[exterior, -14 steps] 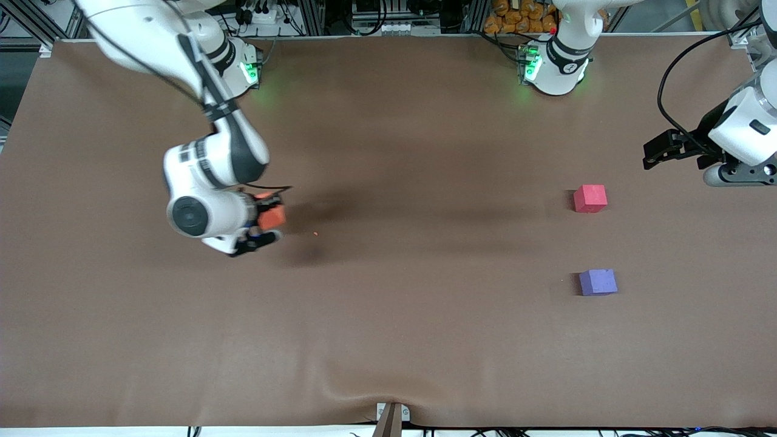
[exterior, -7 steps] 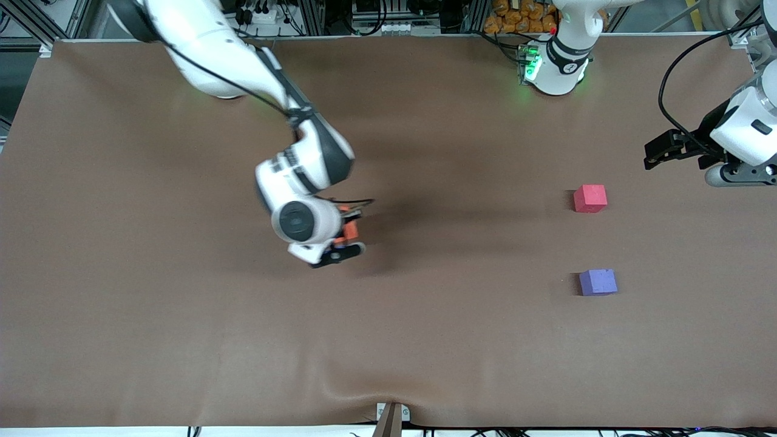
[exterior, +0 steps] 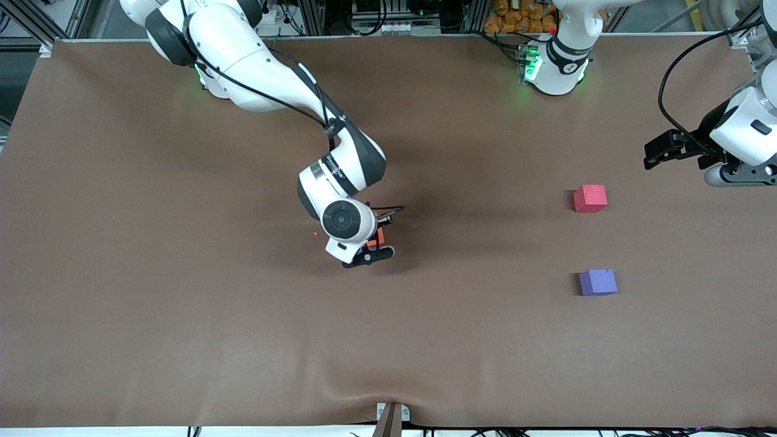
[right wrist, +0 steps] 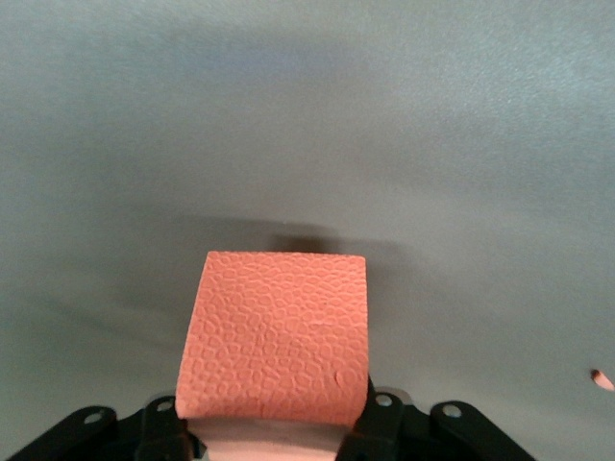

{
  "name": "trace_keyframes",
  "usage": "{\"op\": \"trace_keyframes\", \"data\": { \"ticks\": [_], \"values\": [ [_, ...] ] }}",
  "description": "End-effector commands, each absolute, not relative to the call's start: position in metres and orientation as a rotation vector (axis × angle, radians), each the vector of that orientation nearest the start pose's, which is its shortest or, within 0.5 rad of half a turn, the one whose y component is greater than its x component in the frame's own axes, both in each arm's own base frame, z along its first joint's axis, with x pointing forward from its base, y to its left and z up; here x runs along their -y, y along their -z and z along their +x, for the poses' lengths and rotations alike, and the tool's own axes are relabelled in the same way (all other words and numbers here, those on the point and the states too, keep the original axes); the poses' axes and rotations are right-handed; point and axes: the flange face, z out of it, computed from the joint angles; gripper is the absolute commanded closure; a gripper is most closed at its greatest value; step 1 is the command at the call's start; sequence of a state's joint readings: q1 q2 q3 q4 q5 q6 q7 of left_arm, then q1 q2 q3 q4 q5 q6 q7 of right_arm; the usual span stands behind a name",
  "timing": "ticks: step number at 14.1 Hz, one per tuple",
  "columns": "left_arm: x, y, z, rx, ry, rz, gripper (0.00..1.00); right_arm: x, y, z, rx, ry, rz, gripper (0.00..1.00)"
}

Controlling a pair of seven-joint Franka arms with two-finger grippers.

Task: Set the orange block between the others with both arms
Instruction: 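Lower the orange cube onto the table middle and open the right gripper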

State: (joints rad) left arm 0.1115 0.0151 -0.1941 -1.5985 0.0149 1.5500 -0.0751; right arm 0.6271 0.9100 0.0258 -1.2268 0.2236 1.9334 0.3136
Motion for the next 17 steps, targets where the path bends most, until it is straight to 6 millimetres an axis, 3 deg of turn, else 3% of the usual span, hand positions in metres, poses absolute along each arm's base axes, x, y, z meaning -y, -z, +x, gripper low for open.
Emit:
{"op": "trace_keyframes", "data": {
  "ticks": [1,4,7,9,10,13,15,17],
  "values": [
    [0.043,-0.605,0.554,-0.034,-0.079,-3.138,0.0,-0.458,-0.217,0.583,0.295,-0.42,-2.976,0.0],
    [0.045,-0.604,0.556,-0.039,-0.06,-3.139,0.0,-0.443,-0.255,0.599,0.268,-0.371,-2.966,0.0],
    [0.053,-0.601,0.558,-0.048,-0.06,-3.14,0.0,-0.395,-0.278,0.624,0.194,-0.416,-2.973,0.0],
    [0.058,-0.597,0.562,-0.041,-0.048,-3.146,0.0,-0.364,-0.33,0.643,0.158,-0.317,-2.962,0.0],
    [0.072,-0.59,0.566,-0.06,-0.053,-3.148,0.0,-0.349,-0.347,0.648,0.164,-0.293,-2.961,0.0],
    [0.128,-0.558,0.58,0.023,-0.064,-3.156,0.0,-0.291,-0.372,0.659,0.171,-0.355,-3.01,0.0],
    [0.178,-0.529,0.59,0.096,-0.08,-3.161,0.0,-0.253,-0.379,0.664,0.206,-0.405,-3.042,0.0],
    [0.234,-0.507,0.6,0.162,-0.103,-3.169,0.0,-0.201,-0.384,0.674,0.164,-0.457,-3.064,0.0]
  ]
}}
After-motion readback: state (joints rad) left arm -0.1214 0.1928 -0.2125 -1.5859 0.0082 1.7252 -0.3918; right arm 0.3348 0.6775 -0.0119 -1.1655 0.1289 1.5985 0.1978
